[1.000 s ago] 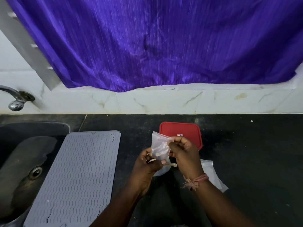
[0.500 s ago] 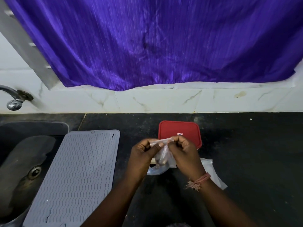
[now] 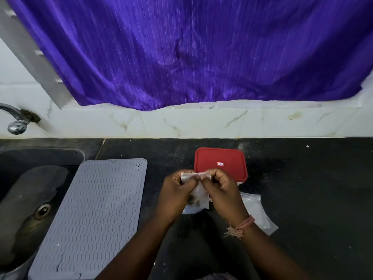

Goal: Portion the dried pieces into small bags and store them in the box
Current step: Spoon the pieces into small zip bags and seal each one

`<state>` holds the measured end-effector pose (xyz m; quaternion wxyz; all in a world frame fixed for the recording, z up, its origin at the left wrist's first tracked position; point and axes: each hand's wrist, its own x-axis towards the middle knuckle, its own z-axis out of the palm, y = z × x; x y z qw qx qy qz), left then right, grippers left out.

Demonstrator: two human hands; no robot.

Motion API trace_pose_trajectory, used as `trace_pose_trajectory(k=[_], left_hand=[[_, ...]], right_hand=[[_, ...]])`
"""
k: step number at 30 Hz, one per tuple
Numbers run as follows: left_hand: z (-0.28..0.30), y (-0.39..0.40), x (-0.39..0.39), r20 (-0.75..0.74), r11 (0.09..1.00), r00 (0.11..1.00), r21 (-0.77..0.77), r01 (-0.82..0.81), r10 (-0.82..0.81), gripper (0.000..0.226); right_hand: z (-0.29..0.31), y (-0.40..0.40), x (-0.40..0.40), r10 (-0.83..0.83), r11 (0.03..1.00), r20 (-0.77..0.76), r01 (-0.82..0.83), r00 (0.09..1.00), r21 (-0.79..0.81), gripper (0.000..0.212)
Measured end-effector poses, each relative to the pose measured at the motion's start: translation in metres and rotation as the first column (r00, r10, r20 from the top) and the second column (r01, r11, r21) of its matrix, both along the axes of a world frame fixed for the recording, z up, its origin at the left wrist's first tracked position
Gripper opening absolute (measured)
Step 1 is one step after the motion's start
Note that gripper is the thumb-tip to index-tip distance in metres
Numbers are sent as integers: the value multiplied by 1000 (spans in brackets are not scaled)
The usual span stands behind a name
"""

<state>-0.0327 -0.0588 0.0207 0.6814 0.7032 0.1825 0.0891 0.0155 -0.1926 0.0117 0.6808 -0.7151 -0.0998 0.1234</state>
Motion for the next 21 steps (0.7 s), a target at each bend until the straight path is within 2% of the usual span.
trace_pose_trajectory(k=[5,9,12,14,21], left_hand=[[-5,2,-2,19,999,1000,-41,2,-1,10],[-9,2,-3,-12,986,994,-126,-106,105,11],[-12,4,-2,-26,981,991,-138,-133,131,11],[-15,6,-3,-28,979,992,-158,-129,126,11],[-19,13,2,-113,979,986,-145,-141,125,11]], right_hand=[[0,0,2,-13,999,25,14,1000,-34,13],[-3,0,5,-59,998,19,59,998,-27,12],[-11,-1,7,-142,990,-39,142,989,8,6],[-16,-3,9,-165,985,-90,169,982,46,10],[-17,-6,9,-157,970,-160,183,974,162,15]])
